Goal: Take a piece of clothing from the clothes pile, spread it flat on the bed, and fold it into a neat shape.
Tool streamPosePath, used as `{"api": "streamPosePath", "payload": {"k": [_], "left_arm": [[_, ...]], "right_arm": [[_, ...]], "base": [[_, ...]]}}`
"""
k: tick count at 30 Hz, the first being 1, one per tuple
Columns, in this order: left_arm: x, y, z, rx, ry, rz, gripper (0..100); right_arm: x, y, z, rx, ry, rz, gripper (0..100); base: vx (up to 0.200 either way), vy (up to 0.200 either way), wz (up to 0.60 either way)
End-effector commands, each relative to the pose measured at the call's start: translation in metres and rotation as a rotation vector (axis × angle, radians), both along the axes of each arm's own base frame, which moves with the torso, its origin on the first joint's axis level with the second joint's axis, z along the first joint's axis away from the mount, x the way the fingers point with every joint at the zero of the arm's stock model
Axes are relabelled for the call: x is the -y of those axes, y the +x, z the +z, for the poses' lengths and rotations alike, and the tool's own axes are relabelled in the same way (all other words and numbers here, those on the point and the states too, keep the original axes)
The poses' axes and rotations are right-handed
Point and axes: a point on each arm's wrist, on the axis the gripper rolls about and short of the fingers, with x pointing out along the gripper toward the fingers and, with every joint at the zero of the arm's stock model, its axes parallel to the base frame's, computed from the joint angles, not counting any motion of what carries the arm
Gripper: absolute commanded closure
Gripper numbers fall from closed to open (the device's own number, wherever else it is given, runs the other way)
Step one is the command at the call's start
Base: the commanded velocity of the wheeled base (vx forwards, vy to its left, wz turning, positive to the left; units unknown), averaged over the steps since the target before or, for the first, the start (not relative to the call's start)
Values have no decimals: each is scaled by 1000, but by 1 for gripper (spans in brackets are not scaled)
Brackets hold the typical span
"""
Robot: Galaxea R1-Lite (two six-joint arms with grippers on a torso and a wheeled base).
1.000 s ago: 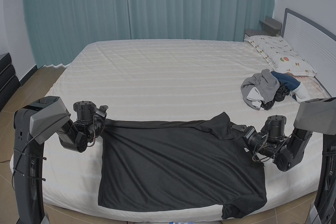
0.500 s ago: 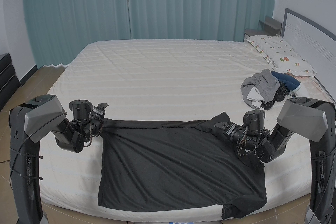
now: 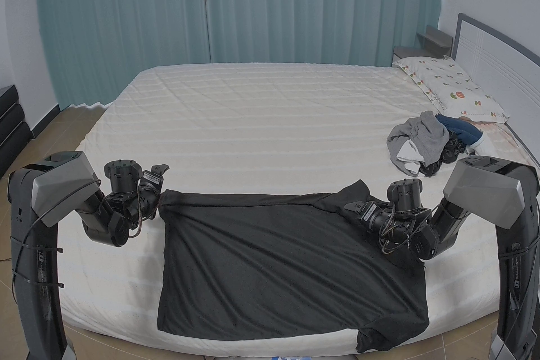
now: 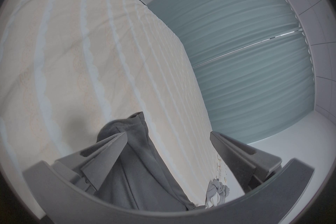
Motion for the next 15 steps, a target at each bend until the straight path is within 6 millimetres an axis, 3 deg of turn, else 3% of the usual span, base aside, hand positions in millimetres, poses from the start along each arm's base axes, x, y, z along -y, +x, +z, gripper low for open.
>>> {"api": "streamPosePath", "payload": {"k": [1,15], "left_arm": [[-2,-10,3,12,-2,5,0],[-1,-15,-1,33,-6,-13,0]], "right_arm": [[-6,6,3,8,3,13,0],[-9,21,1,-19,-10,2,0]], "base": [[0,0,0],[0,0,0]]}}
